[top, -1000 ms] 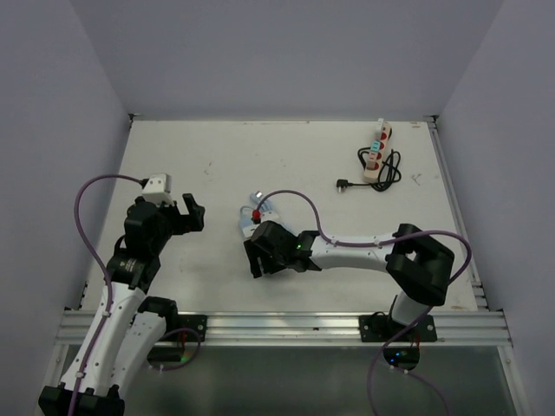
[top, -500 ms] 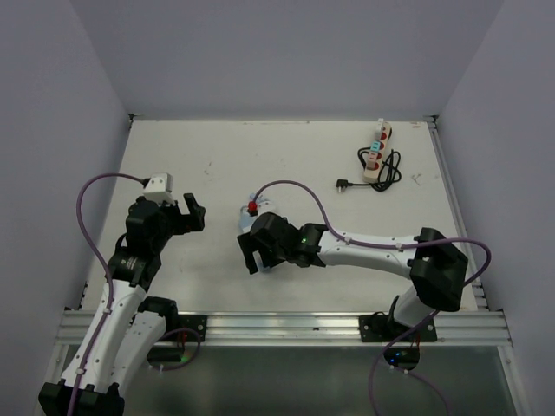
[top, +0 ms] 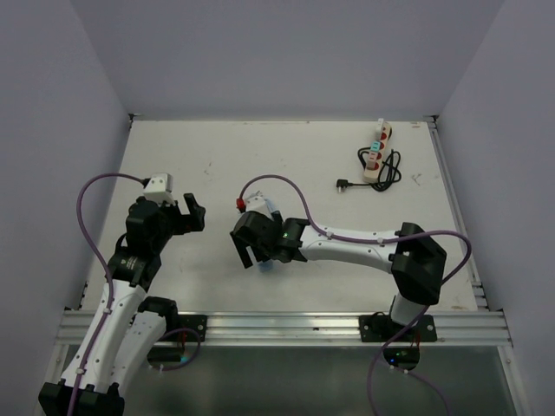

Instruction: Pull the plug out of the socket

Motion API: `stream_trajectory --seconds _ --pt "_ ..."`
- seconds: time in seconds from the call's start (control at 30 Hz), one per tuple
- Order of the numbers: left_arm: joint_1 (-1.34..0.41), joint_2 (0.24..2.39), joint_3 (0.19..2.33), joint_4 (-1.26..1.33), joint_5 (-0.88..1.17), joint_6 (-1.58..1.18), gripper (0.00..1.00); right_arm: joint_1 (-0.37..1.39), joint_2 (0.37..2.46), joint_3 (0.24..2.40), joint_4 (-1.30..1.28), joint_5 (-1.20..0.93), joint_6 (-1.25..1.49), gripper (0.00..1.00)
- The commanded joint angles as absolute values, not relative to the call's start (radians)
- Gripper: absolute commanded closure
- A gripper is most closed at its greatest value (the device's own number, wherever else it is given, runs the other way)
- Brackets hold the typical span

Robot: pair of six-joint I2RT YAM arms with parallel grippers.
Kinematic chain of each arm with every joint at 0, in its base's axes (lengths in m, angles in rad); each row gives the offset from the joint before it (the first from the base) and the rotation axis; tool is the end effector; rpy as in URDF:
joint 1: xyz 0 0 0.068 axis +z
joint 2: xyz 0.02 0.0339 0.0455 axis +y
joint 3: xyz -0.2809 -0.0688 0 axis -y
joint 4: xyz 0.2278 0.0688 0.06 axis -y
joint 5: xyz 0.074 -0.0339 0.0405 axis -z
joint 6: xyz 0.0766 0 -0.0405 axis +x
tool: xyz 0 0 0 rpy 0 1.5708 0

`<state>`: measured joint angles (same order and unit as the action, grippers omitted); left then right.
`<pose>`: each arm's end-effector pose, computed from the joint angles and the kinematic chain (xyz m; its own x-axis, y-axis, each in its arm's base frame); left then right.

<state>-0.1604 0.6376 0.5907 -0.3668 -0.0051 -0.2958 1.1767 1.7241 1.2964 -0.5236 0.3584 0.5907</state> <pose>0.1605 -0.0256 0.2694 -0.4248 -0.2266 -0.8765 0.0327 0.9637 -0.2650 0.1706 0.3403 0.2326 -0.6977 -0.3194 -0.6413 -0.4791 0.8735 0.0862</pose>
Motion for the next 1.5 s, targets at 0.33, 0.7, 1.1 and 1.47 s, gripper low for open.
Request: stream_trajectory --seconds 0.33,0.7,1.1,1.47 --pt "-0.166 0.641 0.601 -0.356 -0.005 -0.318 0.0 1.181 1.753 1.298 -0.555 0.391 0.618 0.19" --pt "-0.167 0.701 0.574 -0.39 0.119 -0.491 0.0 1.172 1.761 1.249 -0.502 0.365 0.638 0.37" --pt "-0.169 0.762 0.439 -0.282 0.265 -0.699 0.0 1.062 1.64 1.042 -0.338 0.236 0.686 0.78" --pt "-0.23 0.934 0.411 -0.062 0.275 -0.87 0.03 1.016 1.598 0.956 -0.235 0.146 0.678 0.82"
